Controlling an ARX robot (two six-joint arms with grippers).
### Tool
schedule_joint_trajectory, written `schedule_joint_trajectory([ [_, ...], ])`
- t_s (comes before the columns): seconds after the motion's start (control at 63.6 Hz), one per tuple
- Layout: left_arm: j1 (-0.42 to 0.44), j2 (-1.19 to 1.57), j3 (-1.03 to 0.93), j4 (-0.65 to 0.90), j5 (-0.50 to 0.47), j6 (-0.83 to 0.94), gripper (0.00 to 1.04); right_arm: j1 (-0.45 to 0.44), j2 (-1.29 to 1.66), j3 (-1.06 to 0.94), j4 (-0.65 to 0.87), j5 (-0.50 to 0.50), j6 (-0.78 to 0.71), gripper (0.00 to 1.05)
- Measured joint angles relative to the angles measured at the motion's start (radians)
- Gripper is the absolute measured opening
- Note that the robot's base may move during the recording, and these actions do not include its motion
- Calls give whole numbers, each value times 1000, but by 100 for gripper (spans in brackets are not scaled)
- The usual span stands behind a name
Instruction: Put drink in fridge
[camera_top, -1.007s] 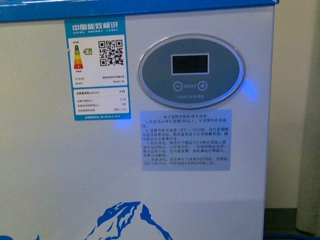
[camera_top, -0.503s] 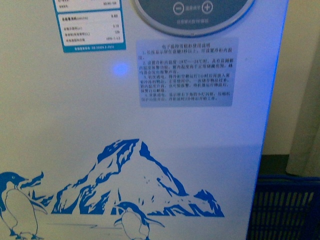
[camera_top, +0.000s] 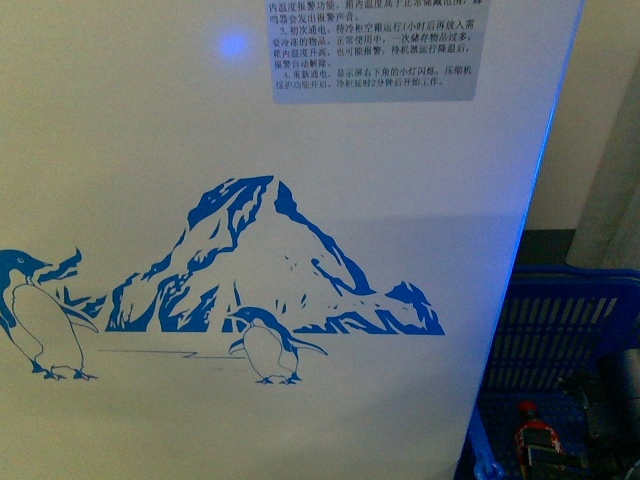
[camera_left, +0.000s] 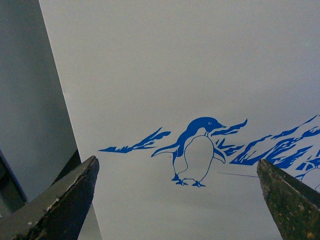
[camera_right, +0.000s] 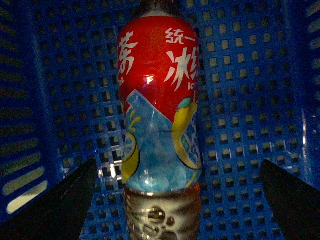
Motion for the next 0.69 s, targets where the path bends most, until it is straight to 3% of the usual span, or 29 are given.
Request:
schedule_joint_trajectory([
  [0.189, 0, 0, 0, 0, 0, 0, 97, 14, 163, 208, -98, 6, 29, 97],
  [0.692, 0, 0, 0, 0, 0, 0, 97, 36, 327, 434, -233, 35, 52, 97],
])
